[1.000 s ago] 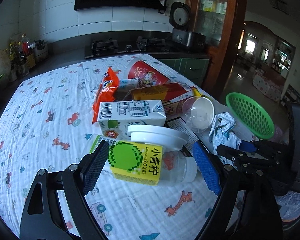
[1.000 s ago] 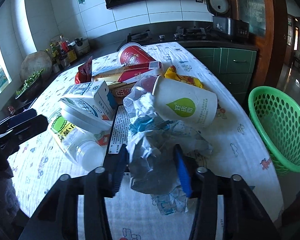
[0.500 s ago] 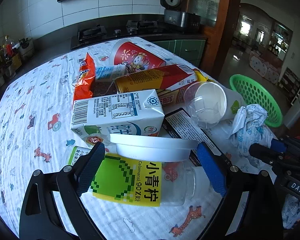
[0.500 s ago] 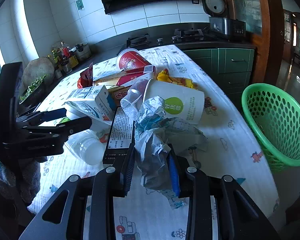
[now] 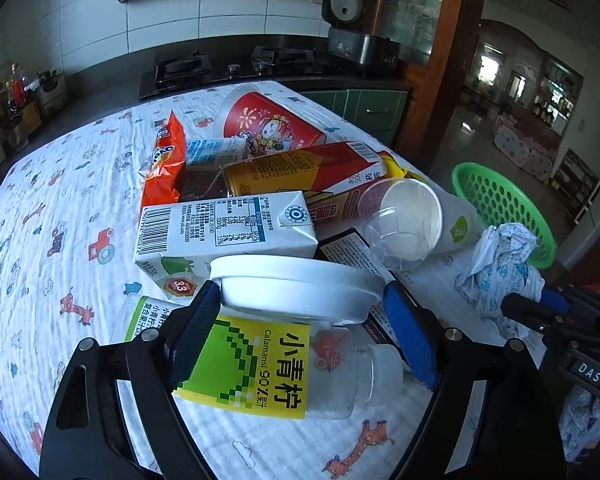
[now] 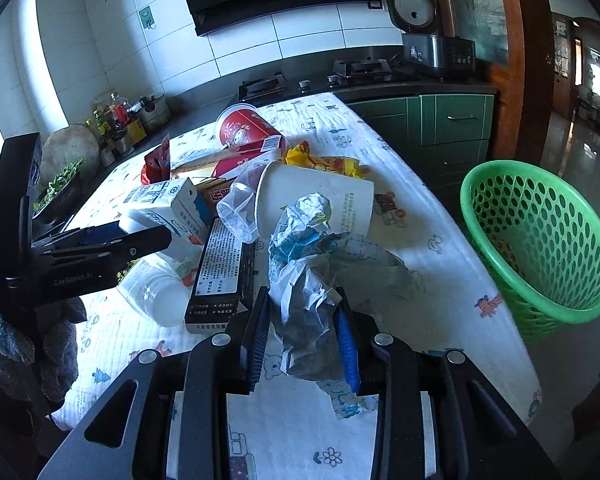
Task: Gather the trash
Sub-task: 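Carry tissue and lid to the green basket and open both tools, then move both tools back over the table toward the cup and juice bottle, then grasp the white paper cup with the right tool while the left tool grasps the juice bottle, then lift the juice bottle with the left tool while the right tool lifts the paper cup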
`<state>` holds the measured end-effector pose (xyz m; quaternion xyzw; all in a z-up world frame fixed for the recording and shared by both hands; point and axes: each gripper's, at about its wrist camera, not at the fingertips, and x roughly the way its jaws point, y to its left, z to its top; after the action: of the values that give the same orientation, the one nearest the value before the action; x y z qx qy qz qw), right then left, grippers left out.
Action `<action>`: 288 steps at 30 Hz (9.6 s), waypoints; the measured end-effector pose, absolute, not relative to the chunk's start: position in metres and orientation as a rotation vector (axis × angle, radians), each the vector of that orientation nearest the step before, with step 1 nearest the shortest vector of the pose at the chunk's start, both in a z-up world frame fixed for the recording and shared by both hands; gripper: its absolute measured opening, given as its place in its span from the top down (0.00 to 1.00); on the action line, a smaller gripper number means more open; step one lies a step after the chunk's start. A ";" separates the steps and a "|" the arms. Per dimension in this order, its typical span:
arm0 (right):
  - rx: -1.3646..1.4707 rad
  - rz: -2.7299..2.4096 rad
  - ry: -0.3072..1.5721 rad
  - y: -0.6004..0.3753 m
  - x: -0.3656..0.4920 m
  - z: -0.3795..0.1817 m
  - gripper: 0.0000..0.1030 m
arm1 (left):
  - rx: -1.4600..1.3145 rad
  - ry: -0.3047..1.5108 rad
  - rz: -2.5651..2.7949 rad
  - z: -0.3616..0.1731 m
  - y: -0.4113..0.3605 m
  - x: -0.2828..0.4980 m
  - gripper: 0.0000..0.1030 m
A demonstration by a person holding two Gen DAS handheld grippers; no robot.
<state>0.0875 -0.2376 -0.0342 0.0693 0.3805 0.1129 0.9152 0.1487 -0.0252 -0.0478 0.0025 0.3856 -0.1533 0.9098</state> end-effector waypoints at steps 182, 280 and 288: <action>-0.542 0.768 0.859 -0.216 0.158 -0.055 0.30 | -0.542 1.144 0.398 -0.094 -0.014 0.170 0.14; -0.152 0.769 0.891 -0.247 0.065 -0.034 0.40 | -0.281 0.896 -0.194 0.013 -0.041 0.109 0.45; -0.284 0.729 0.916 -0.244 0.052 -0.040 0.40 | -0.282 0.898 -0.213 0.014 -0.046 0.109 0.45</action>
<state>0.0517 -0.2436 -0.0396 -0.1335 0.4307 0.3429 0.8241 0.1094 -0.0464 0.0139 -0.1354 0.4316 -0.1023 0.8860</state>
